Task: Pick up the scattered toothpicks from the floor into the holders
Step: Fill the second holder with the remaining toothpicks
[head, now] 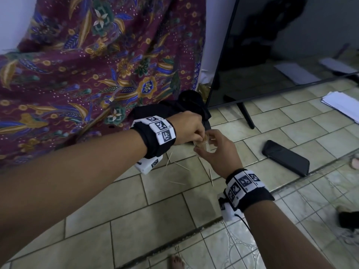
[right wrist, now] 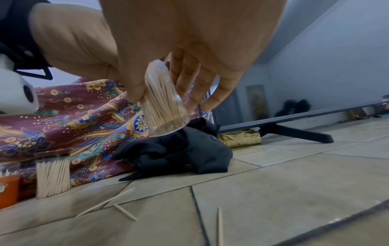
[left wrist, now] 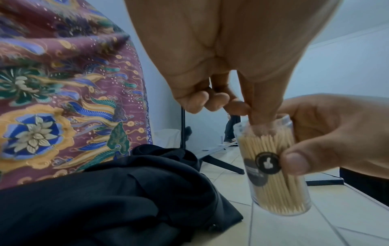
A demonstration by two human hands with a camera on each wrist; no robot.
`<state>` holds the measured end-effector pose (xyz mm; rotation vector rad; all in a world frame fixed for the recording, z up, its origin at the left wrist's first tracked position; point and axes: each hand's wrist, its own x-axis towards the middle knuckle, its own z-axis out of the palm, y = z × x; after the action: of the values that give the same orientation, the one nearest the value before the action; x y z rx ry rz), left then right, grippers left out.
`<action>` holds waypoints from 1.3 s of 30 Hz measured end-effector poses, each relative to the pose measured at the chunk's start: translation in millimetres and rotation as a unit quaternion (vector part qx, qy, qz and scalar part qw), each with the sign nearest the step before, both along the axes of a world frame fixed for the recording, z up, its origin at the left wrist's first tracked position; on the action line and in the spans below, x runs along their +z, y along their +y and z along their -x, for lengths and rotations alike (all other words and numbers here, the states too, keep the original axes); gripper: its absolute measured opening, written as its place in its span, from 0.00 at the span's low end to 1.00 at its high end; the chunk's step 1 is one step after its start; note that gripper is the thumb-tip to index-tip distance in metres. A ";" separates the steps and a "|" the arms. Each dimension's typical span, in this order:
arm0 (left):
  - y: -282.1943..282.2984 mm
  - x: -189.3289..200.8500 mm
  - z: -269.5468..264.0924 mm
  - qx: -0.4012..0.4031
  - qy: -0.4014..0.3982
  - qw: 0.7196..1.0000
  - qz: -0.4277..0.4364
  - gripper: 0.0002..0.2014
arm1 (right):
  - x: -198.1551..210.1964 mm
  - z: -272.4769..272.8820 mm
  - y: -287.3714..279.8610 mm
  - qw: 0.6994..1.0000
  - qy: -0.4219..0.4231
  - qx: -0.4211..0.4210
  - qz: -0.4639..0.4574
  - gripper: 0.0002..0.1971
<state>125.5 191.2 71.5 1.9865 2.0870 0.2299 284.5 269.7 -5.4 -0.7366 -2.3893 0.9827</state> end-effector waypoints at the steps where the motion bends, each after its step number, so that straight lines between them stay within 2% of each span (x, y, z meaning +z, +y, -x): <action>1: 1.7 -1.4 -2.1 -0.006 -0.009 1.000 -0.010 0.10 | -0.2 -3.0 1.7 1.000 0.000 -0.005 0.000 0.23; 6: 5.9 -6.1 4.8 0.016 -0.095 0.990 -0.101 0.10 | -1.6 -24.0 13.5 0.999 -0.005 -0.048 0.003 0.22; 9: 11.0 -18.6 4.7 0.016 -0.043 0.998 -0.050 0.09 | -4.8 -38.7 20.1 0.997 -0.013 -0.070 -0.002 0.22; 12: 18.5 -41.1 -10.0 -0.024 0.016 0.999 0.039 0.09 | -8.8 -53.2 25.8 0.996 -0.019 -0.091 0.000 0.22; 15: 29.8 -64.6 -30.3 -0.107 0.088 0.983 0.120 0.15 | -12.6 -65.9 31.1 0.994 -0.022 -0.106 0.007 0.22; 18: 41.1 -83.3 -48.1 -0.181 0.126 0.963 0.156 0.19 | -16.0 -75.8 35.3 0.992 -0.029 -0.121 0.010 0.22; 22: 44.6 -95.6 -58.5 -0.235 0.156 0.946 0.160 0.14 | -19.8 -84.0 40.3 0.990 -0.032 -0.136 0.011 0.22; 25: 43.1 -99.0 -63.1 -0.259 0.212 0.932 0.138 0.10 | -23.3 -86.2 43.5 0.990 -0.032 -0.138 0.009 0.22; 27: 42.5 -101.5 -64.5 -0.271 0.253 0.920 0.124 0.11 | -24.7 -84.9 44.2 0.990 -0.030 -0.136 0.007 0.22; 31: 37.8 -108.5 -64.4 -0.262 0.284 0.914 0.123 0.12 | -24.2 -77.4 43.1 0.992 -0.027 -0.120 0.004 0.22; 33: 34.6 -107.8 -59.6 -0.240 0.269 0.921 0.144 0.13 | -23.2 -73.2 42.7 0.994 -0.023 -0.111 0.004 0.21; 34: 32.5 -105.4 -54.5 -0.211 0.236 0.937 0.149 0.11 | -22.6 -71.2 43.0 0.994 -0.022 -0.108 0.005 0.21; 36: 25.0 -98.4 -39.2 -0.104 0.107 0.981 0.128 0.07 | -21.1 -67.4 43.7 0.994 -0.023 -0.105 0.007 0.22; 37: 20.2 -93.9 -29.6 -0.046 0.041 0.993 0.096 0.06 | -20.5 -65.5 44.0 0.994 -0.024 -0.104 0.006 0.22; 39: 9.1 -83.9 -8.3 0.049 -0.059 0.996 0.046 0.06 | -20.3 -61.1 43.4 0.995 -0.023 -0.098 0.003 0.21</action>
<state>133.8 200.3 -12.3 1.7770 2.0826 0.2577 345.7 313.0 -25.7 -0.9834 -2.3017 0.8999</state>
